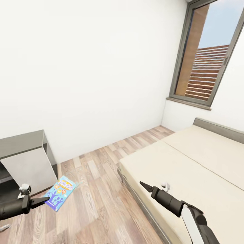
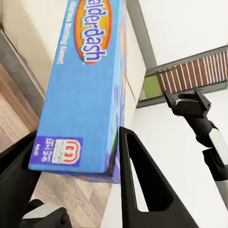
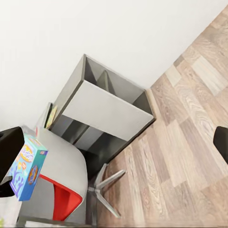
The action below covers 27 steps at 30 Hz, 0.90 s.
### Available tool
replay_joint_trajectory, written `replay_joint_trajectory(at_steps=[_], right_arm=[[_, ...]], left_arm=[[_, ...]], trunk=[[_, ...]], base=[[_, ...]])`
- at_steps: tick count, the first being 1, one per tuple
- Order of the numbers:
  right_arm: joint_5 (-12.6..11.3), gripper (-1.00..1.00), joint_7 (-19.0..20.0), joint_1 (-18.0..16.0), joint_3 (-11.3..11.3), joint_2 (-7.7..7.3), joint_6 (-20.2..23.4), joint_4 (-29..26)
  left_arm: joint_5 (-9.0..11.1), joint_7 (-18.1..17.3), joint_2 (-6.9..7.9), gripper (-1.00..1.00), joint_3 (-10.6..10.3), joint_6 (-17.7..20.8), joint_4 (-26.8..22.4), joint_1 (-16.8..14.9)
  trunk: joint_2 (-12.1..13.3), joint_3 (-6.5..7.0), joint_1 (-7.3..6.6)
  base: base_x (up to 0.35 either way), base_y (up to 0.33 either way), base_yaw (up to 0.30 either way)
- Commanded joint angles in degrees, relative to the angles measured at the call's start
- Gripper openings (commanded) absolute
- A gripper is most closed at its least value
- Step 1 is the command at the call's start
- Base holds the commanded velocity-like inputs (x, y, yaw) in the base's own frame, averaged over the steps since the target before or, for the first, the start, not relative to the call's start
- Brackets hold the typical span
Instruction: Put all the toys in the child's room - the three board games (two on the bed and one on the table), the two jigsaw puzzles on the table, and the tennis ball on the table - inside the toy box on the table in the child's room.
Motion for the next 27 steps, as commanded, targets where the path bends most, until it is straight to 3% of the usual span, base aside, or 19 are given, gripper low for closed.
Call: replay_joint_trajectory(at_steps=[1, 8, 27], right_arm=[[-0.17, 1.00, 0.12, -0.04, 0.08, 0.06, 0.39, -0.01], [-0.02, 1.00, 0.12, -0.05, 1.78, 0.04, 0.34, 0.09], [-0.12, 1.00, 0.17, -0.05, 1.73, -0.01, 0.27, 0.09]], left_arm=[[0.03, -0.24, -0.01, -1.00, -0.02, 0.58, 0.02, -0.07], [-0.19, -0.24, -0.25, -1.00, -0.13, 0.50, 0.06, -0.07], [-0.32, -0.24, -0.61, -1.00, -0.28, 0.38, 0.06, -0.07]], trunk=[[0.35, 0.08, -0.21], [3.16, 1.19, -1.75], [10.78, 4.19, -5.93]], base=[[0.000, 0.000, 0.287], [0.000, 0.000, 0.287], [0.000, 0.000, 0.264]])
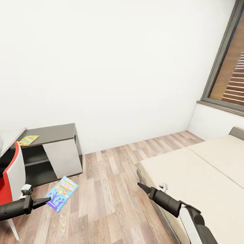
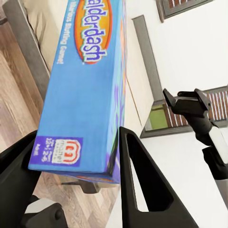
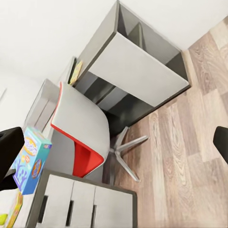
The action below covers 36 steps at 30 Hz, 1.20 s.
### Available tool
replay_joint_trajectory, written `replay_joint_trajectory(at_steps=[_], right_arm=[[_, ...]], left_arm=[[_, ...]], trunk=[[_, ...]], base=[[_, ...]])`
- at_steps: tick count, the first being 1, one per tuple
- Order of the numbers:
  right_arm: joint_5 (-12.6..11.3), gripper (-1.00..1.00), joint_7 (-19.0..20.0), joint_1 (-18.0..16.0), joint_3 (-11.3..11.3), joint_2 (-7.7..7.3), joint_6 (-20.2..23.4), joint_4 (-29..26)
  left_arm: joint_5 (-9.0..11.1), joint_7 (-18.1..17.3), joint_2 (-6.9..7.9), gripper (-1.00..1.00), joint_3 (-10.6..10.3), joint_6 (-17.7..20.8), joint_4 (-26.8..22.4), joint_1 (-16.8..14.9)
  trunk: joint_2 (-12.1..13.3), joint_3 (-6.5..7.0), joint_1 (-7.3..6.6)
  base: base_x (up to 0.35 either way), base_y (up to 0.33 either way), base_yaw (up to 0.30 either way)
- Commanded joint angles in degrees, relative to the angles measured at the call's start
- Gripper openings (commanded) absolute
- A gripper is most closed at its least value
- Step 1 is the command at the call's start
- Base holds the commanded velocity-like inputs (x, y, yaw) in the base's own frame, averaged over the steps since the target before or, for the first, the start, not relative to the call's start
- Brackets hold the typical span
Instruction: Put all the toys in the child's room - the three board games (two on the bed and one on the table), the two jigsaw puzzles on the table, and the tennis ball on the table - inside the toy box on the table in the child's room.
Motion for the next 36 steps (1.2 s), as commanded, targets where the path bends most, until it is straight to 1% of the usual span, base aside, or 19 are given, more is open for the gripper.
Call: replay_joint_trajectory(at_steps=[1, 10, 22, 28, 36], right_arm=[[-0.20, 1.00, 0.13, -0.03, -0.26, 0.06, 0.40, -0.02], [-0.17, 1.00, -0.31, -0.03, -0.01, 0.07, -0.63, 0.34], [-0.18, 1.00, -0.67, -0.01, 0.09, 0.06, -0.76, -0.19], [-0.12, 1.00, -0.80, 0.00, 0.10, 0.06, -0.74, -0.28], [-0.11, 1.00, -0.82, -0.01, 0.10, 0.06, -0.68, -0.21]], left_arm=[[-0.02, -0.23, 0.02, -1.00, -0.02, 0.61, 0.01, -0.05], [0.00, -0.23, 0.04, -1.00, -0.04, 0.61, 0.01, -0.08], [0.00, -0.23, 0.04, -1.00, -0.01, 0.61, 0.01, -0.06], [0.00, -0.23, 0.04, -1.00, 0.03, 0.61, 0.01, -0.05], [0.00, -0.23, 0.04, -1.00, 0.05, 0.61, 0.01, -0.08]], trunk=[[0.33, 0.08, -0.21], [3.94, 1.68, -2.18], [8.75, 3.84, -4.82], [11.16, 4.92, -6.14], [11.16, 4.90, -6.14]], base=[[0.000, 0.000, 0.060], [0.000, 0.000, 0.014], [0.000, 0.000, 0.005], [0.000, 0.000, 0.210], [0.000, 0.000, 0.286]])
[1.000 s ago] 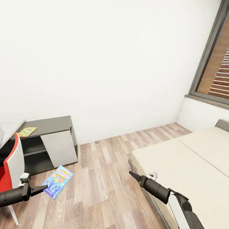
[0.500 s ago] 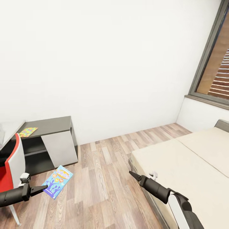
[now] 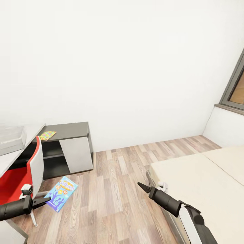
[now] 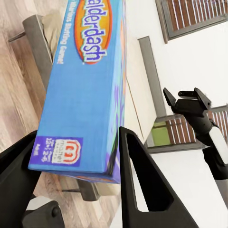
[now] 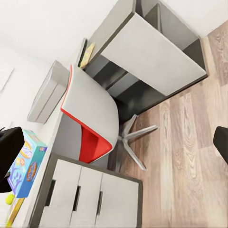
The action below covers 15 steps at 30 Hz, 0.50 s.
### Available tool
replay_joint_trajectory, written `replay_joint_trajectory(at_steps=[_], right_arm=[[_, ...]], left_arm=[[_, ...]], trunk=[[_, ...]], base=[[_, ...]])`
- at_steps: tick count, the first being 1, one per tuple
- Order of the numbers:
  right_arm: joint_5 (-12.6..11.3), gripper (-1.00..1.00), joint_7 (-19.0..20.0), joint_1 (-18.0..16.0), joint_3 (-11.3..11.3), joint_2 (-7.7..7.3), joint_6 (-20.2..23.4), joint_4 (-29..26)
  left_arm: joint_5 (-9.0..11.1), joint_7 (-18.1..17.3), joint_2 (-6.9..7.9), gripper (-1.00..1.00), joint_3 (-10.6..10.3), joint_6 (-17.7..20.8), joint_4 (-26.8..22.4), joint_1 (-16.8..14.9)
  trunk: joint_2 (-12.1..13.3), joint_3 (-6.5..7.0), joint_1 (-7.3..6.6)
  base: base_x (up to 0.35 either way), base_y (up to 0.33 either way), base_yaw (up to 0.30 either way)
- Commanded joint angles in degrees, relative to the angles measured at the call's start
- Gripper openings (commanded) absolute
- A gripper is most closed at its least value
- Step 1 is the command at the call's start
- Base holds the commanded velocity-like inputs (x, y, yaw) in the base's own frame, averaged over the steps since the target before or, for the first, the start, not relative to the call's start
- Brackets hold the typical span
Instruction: Put all the toys in the child's room - the three board games (two on the bed and one on the table), the two jigsaw puzzles on the table, and the tennis ball on the table - inside the toy box on the table in the child's room.
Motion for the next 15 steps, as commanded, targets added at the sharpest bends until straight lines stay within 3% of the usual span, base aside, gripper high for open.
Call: replay_joint_trajectory(at_steps=[1, 15], right_arm=[[-0.21, 1.00, 0.11, -0.05, -0.17, 0.05, 0.43, 0.00], [-0.26, 1.00, 0.14, -0.04, -0.25, 0.06, 0.91, 0.22]], left_arm=[[0.02, -0.24, 0.00, -1.00, -0.01, 0.60, 0.01, -0.08], [0.16, -0.24, 0.12, -1.00, 0.04, 0.61, -0.27, -0.04]], trunk=[[-0.13, -0.14, 0.04], [-0.13, -0.89, 0.04]], base=[[0.000, 0.000, 0.291], [0.000, 0.000, 0.238]])
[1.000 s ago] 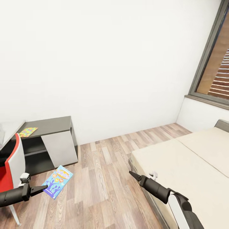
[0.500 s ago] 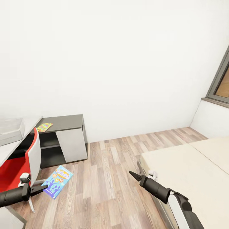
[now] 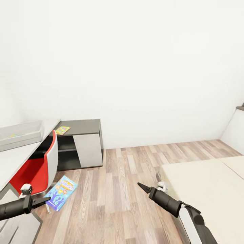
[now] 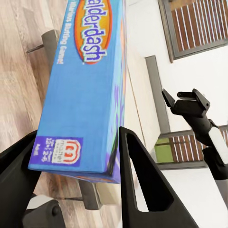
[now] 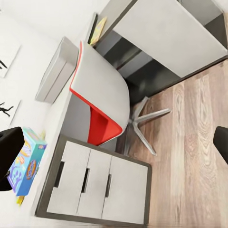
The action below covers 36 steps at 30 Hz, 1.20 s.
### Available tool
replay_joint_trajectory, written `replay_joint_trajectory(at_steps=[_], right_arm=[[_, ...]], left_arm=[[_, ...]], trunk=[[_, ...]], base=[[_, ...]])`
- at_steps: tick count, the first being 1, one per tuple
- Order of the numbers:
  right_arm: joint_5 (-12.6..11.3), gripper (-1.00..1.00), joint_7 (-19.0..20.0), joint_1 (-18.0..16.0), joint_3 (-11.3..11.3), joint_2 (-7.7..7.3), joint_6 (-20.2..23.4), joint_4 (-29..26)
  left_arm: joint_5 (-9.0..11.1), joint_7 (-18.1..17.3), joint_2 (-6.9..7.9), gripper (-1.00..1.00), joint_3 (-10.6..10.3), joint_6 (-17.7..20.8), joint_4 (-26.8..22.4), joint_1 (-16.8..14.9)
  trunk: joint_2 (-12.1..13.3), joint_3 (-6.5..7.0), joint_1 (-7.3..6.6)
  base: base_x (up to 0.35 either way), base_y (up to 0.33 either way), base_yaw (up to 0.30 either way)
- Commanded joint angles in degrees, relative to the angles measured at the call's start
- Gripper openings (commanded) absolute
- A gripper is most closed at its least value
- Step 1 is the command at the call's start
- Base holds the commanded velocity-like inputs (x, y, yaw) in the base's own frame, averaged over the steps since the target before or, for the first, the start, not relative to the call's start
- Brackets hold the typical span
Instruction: Put all the toys in the child's room - the three board games (two on the bed and one on the table), the two jigsaw puzzles on the table, and the tennis ball on the table - inside the toy box on the table in the child's room.
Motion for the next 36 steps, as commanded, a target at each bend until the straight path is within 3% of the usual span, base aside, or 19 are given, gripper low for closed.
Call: replay_joint_trajectory(at_steps=[1, 5, 7, 9, 12, 14, 18, 36], right_arm=[[-0.22, 1.00, 0.12, -0.05, -0.16, 0.05, 0.49, -0.06], [-0.50, 1.00, 0.30, -0.05, -0.15, -0.51, 1.04, -1.23], [-0.75, 1.00, 0.44, -0.05, -0.32, -0.82, 2.42, -3.17], [-0.84, 1.00, 0.60, -0.02, -0.45, -0.95, 4.00, -4.99], [-0.91, 1.00, 0.79, 0.00, -0.56, -1.06, 5.96, -7.48], [-0.93, 1.00, 0.83, 0.01, -0.58, -1.08, 6.37, -7.95], [-0.97, 1.00, 0.93, 0.01, -0.60, -1.09, 6.72, -8.34], [-0.50, 1.00, 0.93, 0.01, -0.37, -0.98, 6.10, -8.36]], left_arm=[[0.03, -0.24, 0.09, -1.00, -0.02, 0.64, -0.14, -0.07], [0.34, -0.24, 1.19, -1.00, 0.32, 1.26, -2.53, -0.05], [1.32, -0.24, 2.86, -1.00, 0.45, 3.43, -4.79, -0.08], [3.44, -0.24, 4.09, -1.00, 0.49, 6.03, -7.23, -0.09], [9.65, -0.24, 6.98, -1.00, 0.29, 8.60, -10.16, -0.05], [11.37, -0.24, 7.79, -1.00, 0.19, 8.55, -10.68, -0.03], [12.91, -0.24, 8.32, -1.00, -0.23, 7.19, -11.29, -0.02], [13.92, -0.24, 8.02, -1.00, -0.91, 6.74, -11.63, 0.06]], trunk=[[-0.13, -0.21, 0.03], [-0.13, -0.51, 0.03], [-0.13, -0.67, 0.03], [-0.13, -0.82, 0.03], [-0.13, -1.05, 0.03], [-0.13, -1.21, 0.03], [-0.13, -1.52, 0.03], [-0.13, -1.78, 0.03]], base=[[0.000, 0.000, 0.188], [0.000, 0.000, 0.185], [0.000, 0.000, 0.184], [0.000, 0.000, 0.183], [0.000, 0.000, 0.182], [0.000, 0.000, 0.181], [0.000, 0.000, 0.180], [0.036, 0.000, 0.051]])
